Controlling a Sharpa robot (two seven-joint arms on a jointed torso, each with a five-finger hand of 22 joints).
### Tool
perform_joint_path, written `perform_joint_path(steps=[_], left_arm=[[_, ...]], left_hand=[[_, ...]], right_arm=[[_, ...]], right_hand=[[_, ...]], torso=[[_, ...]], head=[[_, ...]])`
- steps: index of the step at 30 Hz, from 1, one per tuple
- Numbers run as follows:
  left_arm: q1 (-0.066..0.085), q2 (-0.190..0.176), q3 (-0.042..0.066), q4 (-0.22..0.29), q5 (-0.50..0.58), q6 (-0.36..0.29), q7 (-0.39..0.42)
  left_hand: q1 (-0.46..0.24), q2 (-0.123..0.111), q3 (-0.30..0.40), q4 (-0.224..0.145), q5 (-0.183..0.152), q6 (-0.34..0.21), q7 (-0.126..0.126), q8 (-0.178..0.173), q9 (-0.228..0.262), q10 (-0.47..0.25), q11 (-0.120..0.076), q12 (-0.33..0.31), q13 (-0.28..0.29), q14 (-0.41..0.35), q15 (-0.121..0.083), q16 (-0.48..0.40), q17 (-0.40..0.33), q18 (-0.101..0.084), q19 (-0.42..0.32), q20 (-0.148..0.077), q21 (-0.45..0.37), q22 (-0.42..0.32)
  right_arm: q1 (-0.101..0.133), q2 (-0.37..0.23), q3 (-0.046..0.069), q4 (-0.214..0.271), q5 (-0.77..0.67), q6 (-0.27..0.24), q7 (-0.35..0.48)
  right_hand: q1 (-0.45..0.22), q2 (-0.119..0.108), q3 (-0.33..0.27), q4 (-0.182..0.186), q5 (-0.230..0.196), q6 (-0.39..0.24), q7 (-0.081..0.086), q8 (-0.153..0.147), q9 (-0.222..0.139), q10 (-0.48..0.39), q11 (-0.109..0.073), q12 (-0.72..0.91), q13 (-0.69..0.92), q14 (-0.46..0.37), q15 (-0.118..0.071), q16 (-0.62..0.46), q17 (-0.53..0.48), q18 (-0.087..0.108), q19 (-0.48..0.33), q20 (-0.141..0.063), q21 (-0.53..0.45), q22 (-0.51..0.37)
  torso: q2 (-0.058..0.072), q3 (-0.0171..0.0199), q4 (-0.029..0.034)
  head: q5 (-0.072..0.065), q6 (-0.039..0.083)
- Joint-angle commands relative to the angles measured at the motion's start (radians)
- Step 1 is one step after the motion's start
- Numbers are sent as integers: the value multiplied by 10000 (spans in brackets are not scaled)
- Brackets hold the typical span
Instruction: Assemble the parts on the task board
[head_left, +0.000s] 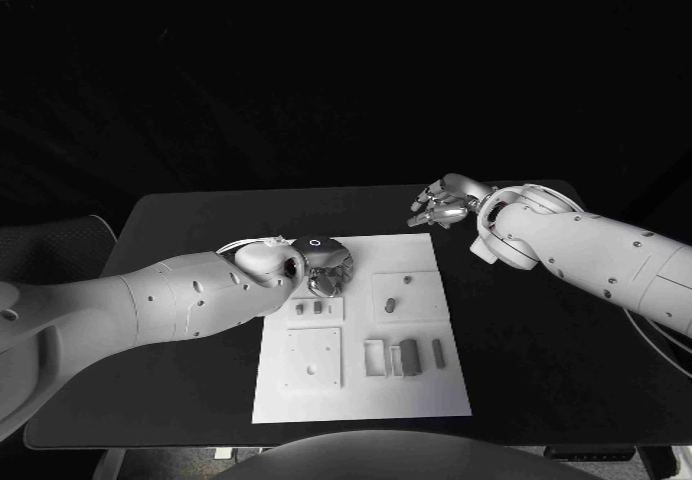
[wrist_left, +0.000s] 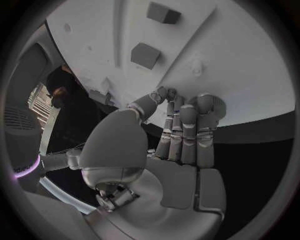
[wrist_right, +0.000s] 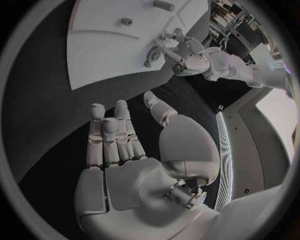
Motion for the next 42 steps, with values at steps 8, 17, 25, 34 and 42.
perform_joint_path(steps=[8, 17, 25, 34, 42], left_arm=[[-41, -107, -31, 39, -27, 317, -143], [-40, -182, -31, 62, -77, 334, -198], [-41, -181, -31, 89, -100, 327, -191], [-41, -178, -31, 94, -89, 266, -111], [-41, -158, -30, 110, -16, 251, -78]], left_hand=[[-245, -297, -266, 147, 417, -106, -137, -95, -24, -127, 53, -9, 44, -9, 101, 119, -70, 933, 19, 106, 84, 188], [-227, -239, -354, 132, 542, 75, -112, 7, 33, -18, 3, 107, 111, 9, 56, 177, -103, 957, 44, 88, 105, 187], [66, -8, -170, 68, 595, 252, -62, 77, 74, 108, -68, 255, 205, 65, -14, 277, -123, 953, 118, 36, 163, 195], [225, 132, 3, 51, 552, 341, -93, 94, 89, 228, -119, 361, 271, 153, -60, 365, -142, 930, 182, -6, 232, 209], [219, 133, 13, 56, 535, 326, -88, 77, 83, 223, -125, 359, 272, 179, -67, 380, -150, 925, 198, -17, 251, 212]], right_arm=[[-6, 0, 2, 3, 17, 108, 99], [-13, 7, 2, 0, 17, 111, 102], [-21, 19, 2, 2, 18, 116, 107], [-23, 20, 2, -2, 18, 113, 102], [-23, 28, 2, -17, 18, 116, 102]], right_hand=[[-65, 72, 3, -55, 44, 15, 90, 52, 7, 41, -19, -7, -14, -6, -74, -67, -16, 142, 4, -12, -40, 104], [-67, 74, 3, -57, 44, 16, 89, 53, 7, 42, -19, -7, -16, -5, -74, -68, -17, 142, 5, -13, -41, 104], [-71, 77, 4, -57, 44, 18, 89, 54, 7, 43, -19, -7, -18, -4, -75, -68, -17, 142, 7, -13, -42, 104], [-74, 79, 4, -59, 44, 18, 88, 55, 7, 43, -20, -6, -20, -3, -75, -69, -18, 142, 8, -13, -43, 104], [-80, 81, 3, -57, 44, 19, 88, 56, 7, 44, -20, -6, -22, -2, -75, -70, -18, 142, 9, -13, -44, 105]], torso=[[0, -5, 3], [1, -6, 2], [3, -6, 2], [3, -4, -4], [0, 1, 0]], head=[[-10, -9], [-17, -21], [-10, -21], [-24, -34], [-51, -32]])
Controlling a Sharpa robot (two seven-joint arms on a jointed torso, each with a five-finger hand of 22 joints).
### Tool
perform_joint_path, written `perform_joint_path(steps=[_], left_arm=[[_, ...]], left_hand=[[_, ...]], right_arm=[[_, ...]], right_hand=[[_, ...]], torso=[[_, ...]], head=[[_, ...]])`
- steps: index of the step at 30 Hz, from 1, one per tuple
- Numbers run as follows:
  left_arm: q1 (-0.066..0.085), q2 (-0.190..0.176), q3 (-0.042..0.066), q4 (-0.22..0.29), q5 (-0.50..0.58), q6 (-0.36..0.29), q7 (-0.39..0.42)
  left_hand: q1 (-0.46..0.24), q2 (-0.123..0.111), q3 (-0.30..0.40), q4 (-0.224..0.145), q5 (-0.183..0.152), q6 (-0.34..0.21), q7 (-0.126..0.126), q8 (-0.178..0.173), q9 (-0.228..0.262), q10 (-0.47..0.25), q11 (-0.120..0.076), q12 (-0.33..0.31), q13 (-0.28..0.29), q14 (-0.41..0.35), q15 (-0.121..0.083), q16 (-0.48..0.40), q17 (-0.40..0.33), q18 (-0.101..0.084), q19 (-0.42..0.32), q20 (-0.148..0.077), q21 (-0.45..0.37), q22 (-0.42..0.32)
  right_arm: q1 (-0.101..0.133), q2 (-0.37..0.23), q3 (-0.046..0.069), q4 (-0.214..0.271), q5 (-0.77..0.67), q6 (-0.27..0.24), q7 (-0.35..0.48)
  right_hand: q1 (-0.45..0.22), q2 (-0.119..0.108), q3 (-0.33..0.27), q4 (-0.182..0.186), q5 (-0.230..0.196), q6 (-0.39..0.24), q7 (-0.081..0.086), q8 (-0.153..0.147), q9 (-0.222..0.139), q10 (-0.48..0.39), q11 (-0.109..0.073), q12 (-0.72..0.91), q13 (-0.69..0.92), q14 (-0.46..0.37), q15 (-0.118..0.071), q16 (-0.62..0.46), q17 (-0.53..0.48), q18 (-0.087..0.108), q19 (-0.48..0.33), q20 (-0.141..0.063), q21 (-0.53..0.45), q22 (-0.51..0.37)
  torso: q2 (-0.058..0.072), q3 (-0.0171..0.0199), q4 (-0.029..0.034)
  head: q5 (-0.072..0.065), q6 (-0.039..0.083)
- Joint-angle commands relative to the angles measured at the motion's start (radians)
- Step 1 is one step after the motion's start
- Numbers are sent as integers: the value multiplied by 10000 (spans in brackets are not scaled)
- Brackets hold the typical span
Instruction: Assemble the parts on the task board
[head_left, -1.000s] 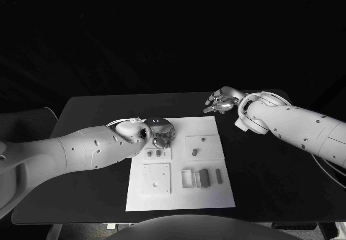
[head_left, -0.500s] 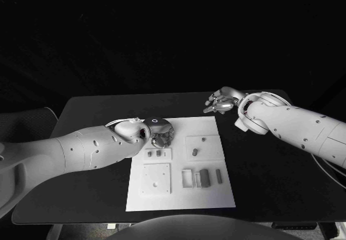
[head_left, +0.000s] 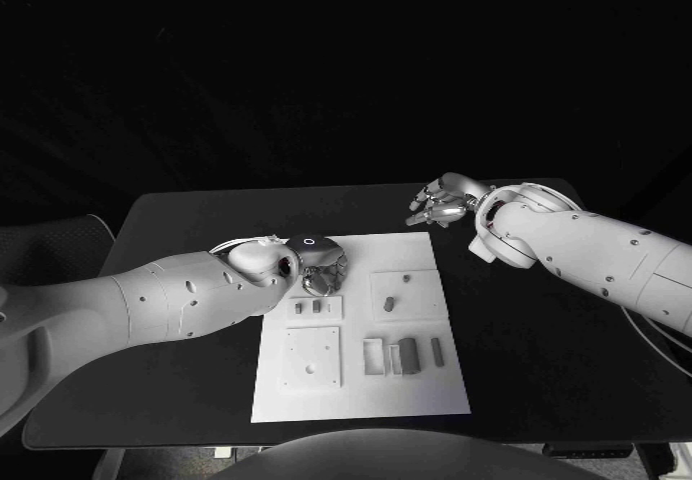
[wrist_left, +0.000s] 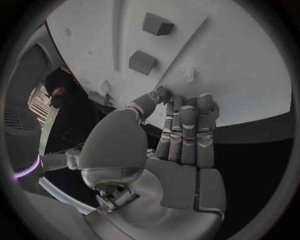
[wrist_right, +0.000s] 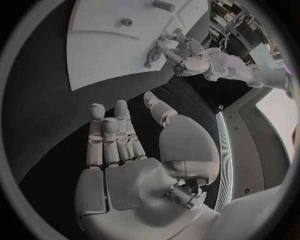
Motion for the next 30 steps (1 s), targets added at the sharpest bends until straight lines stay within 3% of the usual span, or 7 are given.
perform_joint_path(steps=[1, 18, 24, 30], left_arm=[[-43, 21, -30, 35, 28, 245, 20], [-44, 34, -29, 104, 203, 205, 85], [-44, 24, -29, 111, 203, 225, 63], [-44, 17, -29, 107, 203, 214, 51]], left_hand=[[69, -15, 71, 13, -18, 54, 1, 46, 2, 39, -12, 43, -2, 98, 2, 41, -11, 926, 69, 4, 58, 215], [-142, -88, -15, 107, -62, 29, 23, 3, -7, 15, -5, 30, 3, 106, 6, 59, -56, 903, 72, -13, 95, 208], [-124, 39, 37, 145, -44, 59, 10, 7, 0, 38, -17, 41, 12, 107, -6, 69, -75, 909, 73, -27, 103, 203], [-127, 371, 128, 233, -43, 127, -12, 22, 15, 89, -31, 60, 27, 113, -20, 90, -105, 892, 69, -31, 123, 203]], right_arm=[[-6, 15, 2, 1, 11, 109, 96], [-26, 30, 2, -23, 11, 118, 95], [-26, 27, 2, -17, 10, 118, 96], [-27, 30, 2, -21, 10, 104, 66]], right_hand=[[-42, 42, 2, -58, 44, 4, 65, 56, 7, 44, -20, -6, -15, -14, -54, -70, -11, 154, 9, -13, -44, 105], [-42, 44, 5, -65, 44, 4, 64, 56, 7, 45, -21, -6, -19, -13, -55, -70, -12, 154, 10, -14, -47, 105], [-42, 44, 6, -67, 44, 4, 64, 56, 7, 45, -21, -5, -20, -12, -55, -71, -12, 154, 10, -15, -48, 105], [-43, 44, 6, -69, 44, 4, 64, 57, 7, 46, -21, -5, -21, -12, -55, -71, -12, 154, 11, -15, -48, 105]], torso=[[-1, 3, 1], [0, -1, 5], [4, -4, 4], [0, -3, 5]], head=[[-13, 1], [-39, 3], [-45, 8], [-47, 6]])
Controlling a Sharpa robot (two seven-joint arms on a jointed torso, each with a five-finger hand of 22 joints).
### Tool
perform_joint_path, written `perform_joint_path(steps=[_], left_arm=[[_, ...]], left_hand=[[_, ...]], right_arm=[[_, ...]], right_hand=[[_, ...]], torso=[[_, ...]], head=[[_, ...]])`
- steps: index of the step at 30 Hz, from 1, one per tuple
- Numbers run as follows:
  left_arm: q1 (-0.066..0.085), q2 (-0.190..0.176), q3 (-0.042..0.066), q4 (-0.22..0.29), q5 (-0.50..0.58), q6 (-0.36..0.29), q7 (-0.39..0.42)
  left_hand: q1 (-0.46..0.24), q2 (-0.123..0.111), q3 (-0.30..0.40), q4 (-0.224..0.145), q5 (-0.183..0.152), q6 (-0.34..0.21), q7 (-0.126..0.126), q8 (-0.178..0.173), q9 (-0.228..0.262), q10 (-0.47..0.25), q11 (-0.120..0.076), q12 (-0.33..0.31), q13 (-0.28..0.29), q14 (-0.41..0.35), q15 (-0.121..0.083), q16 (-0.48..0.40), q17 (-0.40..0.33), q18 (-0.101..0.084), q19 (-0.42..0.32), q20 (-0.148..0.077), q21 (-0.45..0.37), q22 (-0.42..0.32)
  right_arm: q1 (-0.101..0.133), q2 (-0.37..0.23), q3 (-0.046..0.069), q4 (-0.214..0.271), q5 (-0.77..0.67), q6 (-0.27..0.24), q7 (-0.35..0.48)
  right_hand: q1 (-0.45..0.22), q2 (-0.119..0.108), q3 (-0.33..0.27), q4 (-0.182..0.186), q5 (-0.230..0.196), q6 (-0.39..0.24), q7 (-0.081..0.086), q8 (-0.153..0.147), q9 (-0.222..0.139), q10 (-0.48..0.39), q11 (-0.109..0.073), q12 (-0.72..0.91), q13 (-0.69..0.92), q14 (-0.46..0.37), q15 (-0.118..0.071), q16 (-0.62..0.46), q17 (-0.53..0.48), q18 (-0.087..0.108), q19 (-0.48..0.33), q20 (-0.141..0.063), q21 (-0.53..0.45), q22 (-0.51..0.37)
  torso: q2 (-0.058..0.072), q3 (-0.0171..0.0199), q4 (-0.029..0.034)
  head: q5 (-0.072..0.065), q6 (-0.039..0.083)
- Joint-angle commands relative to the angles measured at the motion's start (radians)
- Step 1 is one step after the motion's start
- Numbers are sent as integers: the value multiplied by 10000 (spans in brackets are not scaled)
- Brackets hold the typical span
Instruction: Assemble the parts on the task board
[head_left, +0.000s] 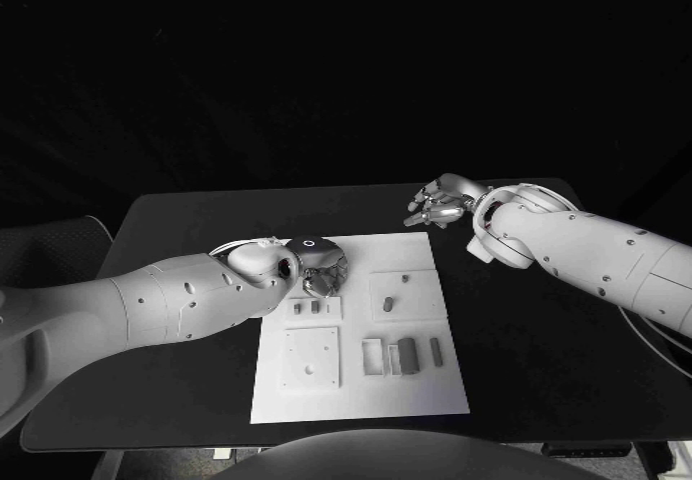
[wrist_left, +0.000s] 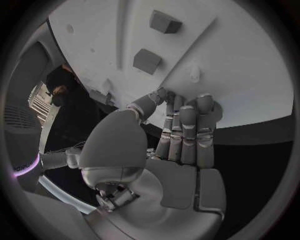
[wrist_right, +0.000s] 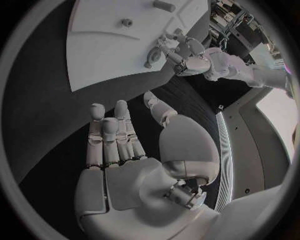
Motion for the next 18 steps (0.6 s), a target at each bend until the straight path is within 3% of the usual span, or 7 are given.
perform_joint_path(steps=[1, 10, 18], left_arm=[[-34, 15, -21, 26, 55, 170, 42], [-34, 11, -21, 22, 55, 102, 38], [-34, 12, -21, 38, 55, 93, 59]], left_hand=[[-67, 255, 40, 116, -42, 121, -4, 24, 21, 60, 1, 24, 16, 69, 1, 55, -19, 890, 28, 1, 50, 198], [-41, 551, 97, 111, -43, 230, -55, 69, 52, 169, -34, 37, 35, 83, -34, 94, -36, 892, 27, -27, 89, 209], [98, 639, 145, -93, -38, 324, -97, 110, 84, 286, -77, 25, 60, 109, -73, 125, -56, 888, 39, -59, 136, 211]], right_arm=[[-6, 8, 2, 4, 7, 108, 57], [-9, 19, 2, -7, 7, 129, 53], [-14, 22, 2, -12, 7, 133, 58]], right_hand=[[-44, 45, 6, -69, 44, -6, 95, 57, 7, 46, -21, -5, -14, 24, -58, -25, -14, 167, 11, -15, -49, 105], [-43, 43, 7, -72, 44, -8, 95, 56, 6, 45, -21, -5, -15, 23, -58, -26, -14, 167, 10, -15, -50, 105], [-43, 42, 7, -75, 44, -9, 95, 55, 6, 44, -21, -6, -16, 23, -58, -27, -15, 167, 10, -15, -51, 106]], torso=[[0, 0, 0], [-1, 2, -5], [0, 3, -4]], head=[[-1, -4], [2, 36], [4, 30]])
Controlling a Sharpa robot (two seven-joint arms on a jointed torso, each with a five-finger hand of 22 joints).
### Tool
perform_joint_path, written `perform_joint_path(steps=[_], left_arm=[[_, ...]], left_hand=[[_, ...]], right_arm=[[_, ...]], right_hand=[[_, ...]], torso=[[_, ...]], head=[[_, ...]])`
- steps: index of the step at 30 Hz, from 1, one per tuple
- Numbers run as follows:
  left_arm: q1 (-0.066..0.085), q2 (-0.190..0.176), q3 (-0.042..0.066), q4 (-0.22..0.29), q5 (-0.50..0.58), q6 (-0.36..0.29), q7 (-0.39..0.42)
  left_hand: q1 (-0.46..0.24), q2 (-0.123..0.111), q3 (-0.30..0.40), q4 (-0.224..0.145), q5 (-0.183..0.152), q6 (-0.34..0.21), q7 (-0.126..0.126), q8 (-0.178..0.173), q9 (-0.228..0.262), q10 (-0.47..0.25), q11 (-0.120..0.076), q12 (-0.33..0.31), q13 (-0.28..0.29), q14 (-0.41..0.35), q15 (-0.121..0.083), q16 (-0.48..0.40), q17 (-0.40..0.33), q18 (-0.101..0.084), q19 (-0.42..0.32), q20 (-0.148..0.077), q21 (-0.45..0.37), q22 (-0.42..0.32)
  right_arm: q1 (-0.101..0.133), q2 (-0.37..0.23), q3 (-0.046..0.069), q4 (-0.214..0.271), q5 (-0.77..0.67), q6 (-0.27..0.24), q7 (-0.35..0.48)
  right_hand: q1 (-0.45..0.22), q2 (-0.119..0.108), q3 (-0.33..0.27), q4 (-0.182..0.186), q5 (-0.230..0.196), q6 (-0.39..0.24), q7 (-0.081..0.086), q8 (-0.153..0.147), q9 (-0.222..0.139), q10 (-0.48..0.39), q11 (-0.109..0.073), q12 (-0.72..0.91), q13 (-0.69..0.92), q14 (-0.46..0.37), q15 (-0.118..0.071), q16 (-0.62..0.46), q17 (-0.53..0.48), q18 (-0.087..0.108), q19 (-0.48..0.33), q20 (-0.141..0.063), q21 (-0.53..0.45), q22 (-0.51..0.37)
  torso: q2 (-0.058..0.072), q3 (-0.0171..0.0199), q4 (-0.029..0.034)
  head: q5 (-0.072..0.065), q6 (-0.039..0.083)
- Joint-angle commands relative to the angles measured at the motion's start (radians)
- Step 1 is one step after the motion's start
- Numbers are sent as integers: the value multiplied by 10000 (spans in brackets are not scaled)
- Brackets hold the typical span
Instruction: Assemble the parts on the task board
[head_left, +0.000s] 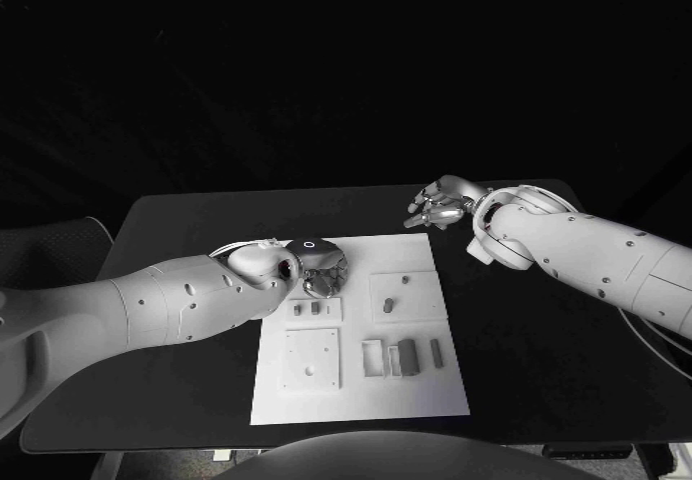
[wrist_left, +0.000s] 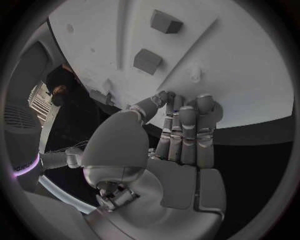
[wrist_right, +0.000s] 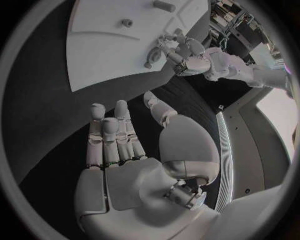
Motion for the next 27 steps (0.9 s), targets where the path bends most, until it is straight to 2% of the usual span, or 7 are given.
perform_joint_path(steps=[1, 11, 19, 23, 24, 27], left_arm=[[-29, 10, -18, 34, 34, 92, 67], [-29, -65, -16, 116, 34, -88, 136], [-29, -369, 19, 476, 286, -132, 250], [-23, -561, 116, 696, 406, -171, 254], [-22, -601, 203, 740, 411, -186, 256], [-20, -685, 298, 826, 471, -180, 254]], left_hand=[[50, 113, 14, -96, -26, 115, -11, 67, 24, 123, -9, 26, 18, 58, -28, 51, -14, 886, 25, -81, 43, 214], [148, 82, 62, -306, -24, 210, -39, 100, 53, 248, -44, 10, 41, 97, -62, 80, -37, 868, 56, -109, 93, 211], [121, 84, 64, -316, -20, 240, -47, 108, 61, 293, -55, 4, 49, 114, -73, 91, -44, 859, 73, -118, 111, 209], [113, 81, 63, -319, -20, 246, -49, 108, 63, 302, -58, 1, 50, 121, -76, 94, -46, 857, 77, -121, 114, 208], [110, 82, 64, -318, -20, 247, -50, 108, 63, 305, -58, 1, 51, 123, -76, 95, -47, 857, 79, -122, 115, 208], [109, 84, 65, -319, -19, 248, -51, 108, 64, 308, -60, -1, 51, 126, -78, 97, -48, 857, 81, -123, 117, 207]], right_arm=[[-8, 10, 2, 2, 6, 126, 68], [-17, 10, 2, 4, 6, 124, 70], [-30, -14, 2, 11, 6, 122, 71], [-31, -26, 2, 19, 6, 123, 71], [-31, -22, 2, 22, 6, 124, 71], [-31, -26, 2, 25, 6, 123, 73]], right_hand=[[-43, 42, 7, -75, 44, 2, 51, 55, 6, 44, -21, -6, -17, 0, -41, -27, -15, 80, 10, -15, -51, 105], [-45, 40, 6, -77, 44, 2, 51, 55, 6, 44, -21, -6, -19, 0, -40, -28, -16, 80, 10, -15, -52, 106], [-45, 39, 7, -79, 44, 1, 51, 55, 5, 44, -21, -6, -20, 0, -40, -28, -16, 80, 10, -15, -53, 106], [-47, 40, 7, -80, 44, 0, 51, 55, 5, 44, -20, -6, -20, 0, -40, -29, -16, 80, 10, -15, -54, 106], [-48, 40, 6, -80, 44, 0, 51, 55, 5, 44, -20, -6, -21, 0, -40, -29, -16, 80, 10, -15, -54, 106], [-49, 39, 6, -80, 44, 0, 51, 55, 5, 44, -20, -6, -21, 0, -40, -29, -16, 80, 10, -15, -54, 106]], torso=[[0, 3, -2], [0, 3, -2], [-3, 7, -3], [-3, 7, -3], [-3, 7, -3], [-3, 7, -3]], head=[[2, -5], [4, -7], [6, -1], [6, -1], [6, -1], [6, -1]])
